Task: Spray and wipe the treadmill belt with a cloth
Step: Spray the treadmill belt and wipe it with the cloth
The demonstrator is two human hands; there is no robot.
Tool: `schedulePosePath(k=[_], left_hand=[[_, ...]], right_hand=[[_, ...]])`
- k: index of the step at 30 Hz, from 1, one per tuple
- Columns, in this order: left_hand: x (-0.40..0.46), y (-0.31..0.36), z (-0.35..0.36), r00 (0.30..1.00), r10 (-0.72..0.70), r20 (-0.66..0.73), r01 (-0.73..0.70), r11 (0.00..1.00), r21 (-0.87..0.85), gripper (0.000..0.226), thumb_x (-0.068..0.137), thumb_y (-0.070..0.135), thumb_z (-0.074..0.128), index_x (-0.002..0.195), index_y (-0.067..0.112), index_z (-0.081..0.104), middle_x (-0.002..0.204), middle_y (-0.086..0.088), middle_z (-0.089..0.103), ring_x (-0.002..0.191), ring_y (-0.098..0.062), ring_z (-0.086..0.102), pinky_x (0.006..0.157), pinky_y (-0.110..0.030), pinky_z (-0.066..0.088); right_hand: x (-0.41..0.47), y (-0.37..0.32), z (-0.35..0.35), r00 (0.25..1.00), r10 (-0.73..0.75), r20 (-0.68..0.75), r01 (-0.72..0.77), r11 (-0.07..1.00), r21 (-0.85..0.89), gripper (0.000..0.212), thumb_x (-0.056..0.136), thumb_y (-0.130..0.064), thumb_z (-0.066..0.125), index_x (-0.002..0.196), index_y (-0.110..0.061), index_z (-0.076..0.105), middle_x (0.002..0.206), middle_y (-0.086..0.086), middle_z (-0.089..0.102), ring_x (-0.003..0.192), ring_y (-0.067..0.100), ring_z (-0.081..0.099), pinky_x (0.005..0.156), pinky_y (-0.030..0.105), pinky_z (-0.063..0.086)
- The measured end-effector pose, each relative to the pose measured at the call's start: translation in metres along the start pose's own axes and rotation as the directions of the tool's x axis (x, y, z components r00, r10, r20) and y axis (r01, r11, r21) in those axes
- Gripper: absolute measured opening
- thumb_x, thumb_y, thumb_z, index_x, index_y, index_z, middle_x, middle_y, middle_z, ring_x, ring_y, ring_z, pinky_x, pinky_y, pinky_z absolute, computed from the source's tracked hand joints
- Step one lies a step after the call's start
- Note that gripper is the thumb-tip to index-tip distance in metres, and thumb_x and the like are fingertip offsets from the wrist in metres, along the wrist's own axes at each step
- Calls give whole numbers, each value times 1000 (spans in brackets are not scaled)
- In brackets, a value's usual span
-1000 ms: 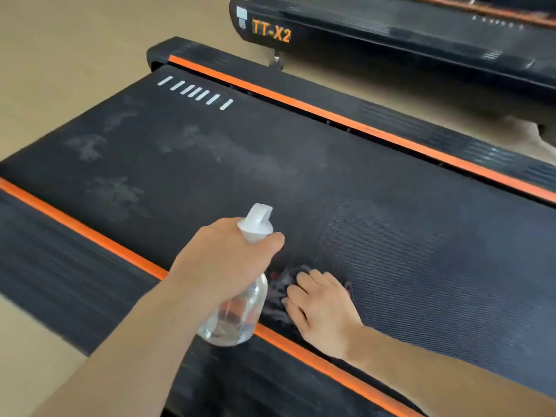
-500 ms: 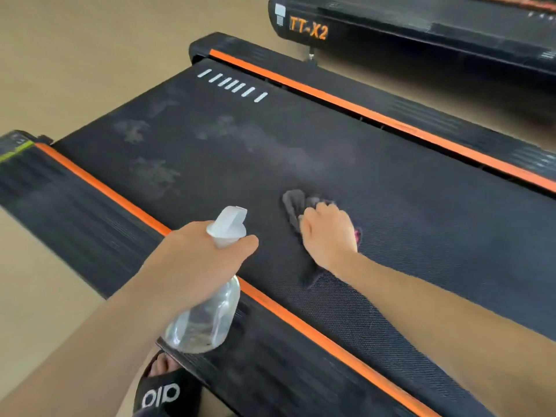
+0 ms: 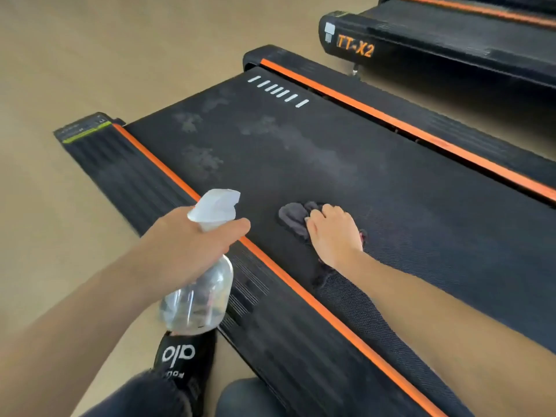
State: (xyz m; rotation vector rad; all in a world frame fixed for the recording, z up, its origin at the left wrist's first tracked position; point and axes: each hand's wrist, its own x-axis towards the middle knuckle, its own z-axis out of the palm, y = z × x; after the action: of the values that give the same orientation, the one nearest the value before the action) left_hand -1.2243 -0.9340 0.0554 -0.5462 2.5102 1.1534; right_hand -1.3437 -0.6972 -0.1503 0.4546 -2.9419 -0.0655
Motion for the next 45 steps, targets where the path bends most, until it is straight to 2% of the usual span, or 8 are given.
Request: schedulePosePath(k=[3, 8, 12, 17, 26, 32, 41, 45], left_hand=[[-14, -16, -3, 997, -62, -46, 60, 996, -60, 34, 88, 55, 69, 92, 22, 75, 87, 1, 78, 66, -16, 63, 63, -27, 48], [-19, -42, -19, 993, -113, -44, 101, 973, -208, 32, 90, 53, 70, 100, 23, 76, 90, 7, 78, 71, -10, 62, 62, -24, 44], [10, -49, -33, 989, -132, -71, 106, 952, -286, 37, 92, 52, 69, 100, 17, 77, 85, 10, 73, 70, -10, 61, 59, -22, 41], [68, -69, -39, 992, -109, -63, 78, 926, -370, 26, 85, 57, 73, 93, 32, 74, 82, 5, 78, 73, -16, 66, 80, -36, 59], [177, -93, -73, 993, -120, 0, 109, 904, -412, 37, 88, 54, 70, 99, 20, 76, 94, 5, 79, 71, -12, 61, 67, -26, 49], [225, -85, -104, 995, -83, 47, 93, 948, -305, 38, 88, 52, 69, 75, 17, 65, 67, 8, 59, 53, -13, 49, 59, -26, 41], [264, -72, -127, 993, -119, 27, 122, 969, -217, 40, 88, 52, 67, 82, 13, 68, 67, 4, 56, 60, -16, 52, 60, -29, 40], [274, -73, -138, 992, -123, 7, 121, 958, -262, 48, 88, 58, 67, 104, 12, 72, 77, 2, 58, 65, -15, 54, 60, -28, 40]], right_hand=[[-1, -7, 0, 997, 70, 11, -71, 997, 32, 32, 104, -32, 37, 102, -15, 64, 103, 10, 64, 93, 32, 59, 74, 42, 47], [-15, -8, 4, 993, -107, -45, 109, 993, 39, 19, 98, -27, 54, 87, -14, 61, 85, 10, 60, 76, 36, 58, 61, 42, 47], [-9, -8, 7, 991, -124, -57, 125, 992, 9, 29, 100, -29, 42, 84, -14, 60, 83, 9, 59, 75, 34, 57, 61, 42, 46], [28, -58, 6, 951, -293, -104, 296, 955, 12, 37, 98, -35, 32, 82, -15, 58, 82, 8, 58, 74, 33, 56, 60, 42, 47], [62, -92, 10, 992, -119, -30, 122, 983, 140, 30, 100, -35, 38, 80, -20, 54, 82, 1, 51, 77, 26, 50, 67, 41, 42], [62, -96, 0, 997, -80, 19, 77, 990, 114, 32, 100, -36, 34, 77, -22, 52, 80, -3, 47, 74, 23, 47, 66, 39, 43], [63, -96, -2, 997, -72, 42, 65, 987, 150, 29, 101, -35, 35, 78, -25, 50, 80, -10, 42, 72, 18, 43, 66, 37, 44], [62, -100, 1, 998, -61, 16, 59, 990, 127, 29, 100, -35, 36, 77, -25, 50, 79, -9, 41, 71, 20, 42, 65, 38, 43]])
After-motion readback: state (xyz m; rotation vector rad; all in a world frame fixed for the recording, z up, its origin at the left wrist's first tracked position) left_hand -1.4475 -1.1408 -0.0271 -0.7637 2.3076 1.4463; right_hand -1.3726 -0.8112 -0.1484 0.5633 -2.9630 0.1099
